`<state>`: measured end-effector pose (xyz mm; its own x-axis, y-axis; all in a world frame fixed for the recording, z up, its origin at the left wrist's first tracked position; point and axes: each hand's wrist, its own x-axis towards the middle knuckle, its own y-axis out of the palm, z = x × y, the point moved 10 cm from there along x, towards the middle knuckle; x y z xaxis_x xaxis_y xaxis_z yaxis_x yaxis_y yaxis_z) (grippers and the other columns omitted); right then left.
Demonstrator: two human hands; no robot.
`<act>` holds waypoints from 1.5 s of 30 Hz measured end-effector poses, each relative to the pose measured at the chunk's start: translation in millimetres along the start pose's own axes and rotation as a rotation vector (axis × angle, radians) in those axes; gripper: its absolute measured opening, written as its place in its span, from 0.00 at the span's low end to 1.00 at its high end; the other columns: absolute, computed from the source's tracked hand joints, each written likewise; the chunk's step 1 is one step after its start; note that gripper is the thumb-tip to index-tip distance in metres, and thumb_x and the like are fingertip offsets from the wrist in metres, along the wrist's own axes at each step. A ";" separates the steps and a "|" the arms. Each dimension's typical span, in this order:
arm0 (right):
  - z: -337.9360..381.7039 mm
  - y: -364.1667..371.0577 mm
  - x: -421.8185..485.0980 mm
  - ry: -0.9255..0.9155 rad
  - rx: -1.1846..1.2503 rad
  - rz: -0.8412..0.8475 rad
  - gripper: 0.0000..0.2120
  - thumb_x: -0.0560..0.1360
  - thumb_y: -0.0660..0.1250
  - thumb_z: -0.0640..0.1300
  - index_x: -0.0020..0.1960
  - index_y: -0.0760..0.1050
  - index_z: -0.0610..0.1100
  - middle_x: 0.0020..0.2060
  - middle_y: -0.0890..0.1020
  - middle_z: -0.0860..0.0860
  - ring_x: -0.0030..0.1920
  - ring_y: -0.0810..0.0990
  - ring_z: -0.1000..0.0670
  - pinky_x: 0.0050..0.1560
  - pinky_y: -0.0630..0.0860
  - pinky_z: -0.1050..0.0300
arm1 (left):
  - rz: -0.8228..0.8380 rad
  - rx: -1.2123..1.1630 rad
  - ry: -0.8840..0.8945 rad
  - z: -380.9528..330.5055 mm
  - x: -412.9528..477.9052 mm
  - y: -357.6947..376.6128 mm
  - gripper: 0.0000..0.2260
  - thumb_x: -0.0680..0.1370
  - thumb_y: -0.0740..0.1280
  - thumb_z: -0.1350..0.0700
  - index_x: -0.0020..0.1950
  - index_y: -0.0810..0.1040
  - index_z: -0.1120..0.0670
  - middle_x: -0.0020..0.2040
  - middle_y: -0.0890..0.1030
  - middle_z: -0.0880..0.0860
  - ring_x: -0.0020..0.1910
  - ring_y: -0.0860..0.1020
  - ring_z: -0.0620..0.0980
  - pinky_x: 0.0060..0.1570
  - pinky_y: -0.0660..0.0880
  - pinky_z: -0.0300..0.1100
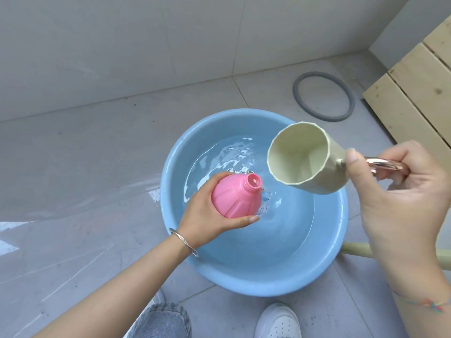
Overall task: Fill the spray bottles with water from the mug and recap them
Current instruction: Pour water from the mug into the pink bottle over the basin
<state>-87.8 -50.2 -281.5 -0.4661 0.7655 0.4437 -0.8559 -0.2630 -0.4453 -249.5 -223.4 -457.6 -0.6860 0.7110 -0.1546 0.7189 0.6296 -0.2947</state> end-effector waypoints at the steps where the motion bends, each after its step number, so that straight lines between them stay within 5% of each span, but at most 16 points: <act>1: -14.2 -3.0 -0.2 0.073 0.016 -0.045 0.18 0.72 0.71 0.49 0.33 0.63 0.48 0.29 0.70 0.53 0.31 0.67 0.58 0.36 0.64 0.65 | 0.002 -0.009 -0.002 -0.6 -0.4 0.1 0.37 0.55 0.80 0.38 0.61 0.72 0.40 0.56 0.78 0.36 0.55 0.78 0.39 0.57 0.75 0.40; 8: -75.3 -1.6 -19.7 0.524 0.499 -0.202 0.18 0.76 0.67 0.40 0.32 0.62 0.47 0.22 0.65 0.59 0.27 0.64 0.59 0.33 0.64 0.70 | -0.004 -0.085 0.009 -16.0 -2.6 -3.2 0.37 0.54 0.81 0.40 0.61 0.73 0.40 0.56 0.79 0.37 0.56 0.78 0.40 0.54 0.75 0.33; 13: -78.6 0.6 -36.3 0.685 0.644 -0.219 0.15 0.76 0.67 0.43 0.32 0.66 0.49 0.25 0.63 0.56 0.32 0.62 0.54 0.46 0.59 0.58 | -0.004 -0.095 0.028 -50.9 -1.9 -11.3 0.35 0.53 0.80 0.39 0.58 0.73 0.38 0.54 0.79 0.36 0.53 0.79 0.39 0.48 0.74 0.29; 24: 17.2 -69.3 -1.5 0.638 0.758 -0.314 0.15 0.69 0.70 0.50 0.32 0.64 0.49 0.26 0.62 0.56 0.32 0.62 0.55 0.44 0.61 0.60 | 0.016 -0.088 0.165 -191.6 -18.0 -36.8 0.35 0.53 0.78 0.37 0.58 0.75 0.39 0.51 0.81 0.35 0.50 0.80 0.36 0.46 0.76 0.31; 30: 54.8 -148.7 17.3 0.582 0.681 -0.425 0.20 0.74 0.70 0.47 0.31 0.62 0.49 0.27 0.61 0.53 0.33 0.61 0.53 0.41 0.60 0.60 | 0.091 -0.088 0.271 -284.0 -43.0 -21.5 0.34 0.53 0.79 0.37 0.57 0.76 0.39 0.49 0.82 0.38 0.48 0.81 0.39 0.46 0.78 0.36; 38: 47.4 -253.0 9.8 0.584 0.666 -0.617 0.09 0.74 0.70 0.47 0.37 0.74 0.50 0.28 0.68 0.57 0.34 0.64 0.55 0.40 0.62 0.62 | 0.179 -0.135 0.359 -363.0 -72.2 34.9 0.33 0.55 0.79 0.38 0.58 0.76 0.41 0.50 0.82 0.40 0.50 0.81 0.41 0.49 0.79 0.41; 45: 12.3 -293.9 -19.2 0.700 0.536 -0.687 0.18 0.74 0.69 0.48 0.33 0.64 0.45 0.29 0.63 0.51 0.34 0.61 0.51 0.36 0.57 0.57 | 0.244 -0.171 0.384 -395.1 -91.3 83.0 0.33 0.55 0.79 0.37 0.58 0.76 0.40 0.52 0.82 0.41 0.51 0.81 0.41 0.48 0.78 0.38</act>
<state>170.0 5.2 -149.5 0.2273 0.9630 -0.1448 -0.9478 0.2529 0.1941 -82.8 -112.3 -95.3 -0.4275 0.8881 0.1688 0.8837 0.4499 -0.1293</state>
